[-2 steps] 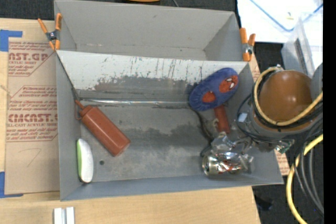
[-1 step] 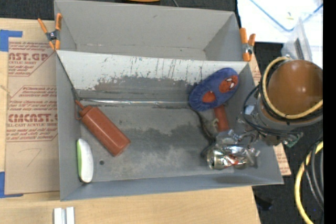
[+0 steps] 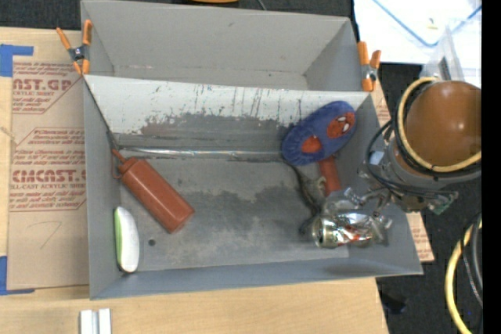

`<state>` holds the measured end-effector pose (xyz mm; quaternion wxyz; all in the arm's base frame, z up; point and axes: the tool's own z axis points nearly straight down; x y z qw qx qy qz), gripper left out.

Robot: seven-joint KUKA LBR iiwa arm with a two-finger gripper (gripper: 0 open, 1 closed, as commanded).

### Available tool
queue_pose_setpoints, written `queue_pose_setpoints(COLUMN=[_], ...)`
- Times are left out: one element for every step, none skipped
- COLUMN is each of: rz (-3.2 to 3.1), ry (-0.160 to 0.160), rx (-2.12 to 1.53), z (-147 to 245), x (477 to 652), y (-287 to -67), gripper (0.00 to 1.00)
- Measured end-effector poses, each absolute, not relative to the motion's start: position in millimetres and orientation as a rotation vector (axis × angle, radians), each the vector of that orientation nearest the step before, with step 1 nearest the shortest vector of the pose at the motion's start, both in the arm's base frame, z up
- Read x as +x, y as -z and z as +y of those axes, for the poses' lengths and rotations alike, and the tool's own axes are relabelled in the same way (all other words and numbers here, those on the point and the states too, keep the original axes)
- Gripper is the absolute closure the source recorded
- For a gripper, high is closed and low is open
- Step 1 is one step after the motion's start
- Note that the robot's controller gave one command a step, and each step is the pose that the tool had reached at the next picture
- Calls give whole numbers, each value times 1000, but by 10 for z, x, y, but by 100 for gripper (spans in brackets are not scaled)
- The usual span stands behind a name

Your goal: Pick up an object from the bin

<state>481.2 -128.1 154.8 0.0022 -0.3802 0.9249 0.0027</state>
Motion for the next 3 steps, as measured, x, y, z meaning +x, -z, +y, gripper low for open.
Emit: queue_pose_setpoints(rz=[2901, 2901, 2905], ry=[-9, -9, -15], rx=[-1193, -1192, -1194], z=[-1280, -1278, -1268], x=[4813, 4813, 4803], y=[-1582, -1593, -1697], gripper=[100, 100, 100])
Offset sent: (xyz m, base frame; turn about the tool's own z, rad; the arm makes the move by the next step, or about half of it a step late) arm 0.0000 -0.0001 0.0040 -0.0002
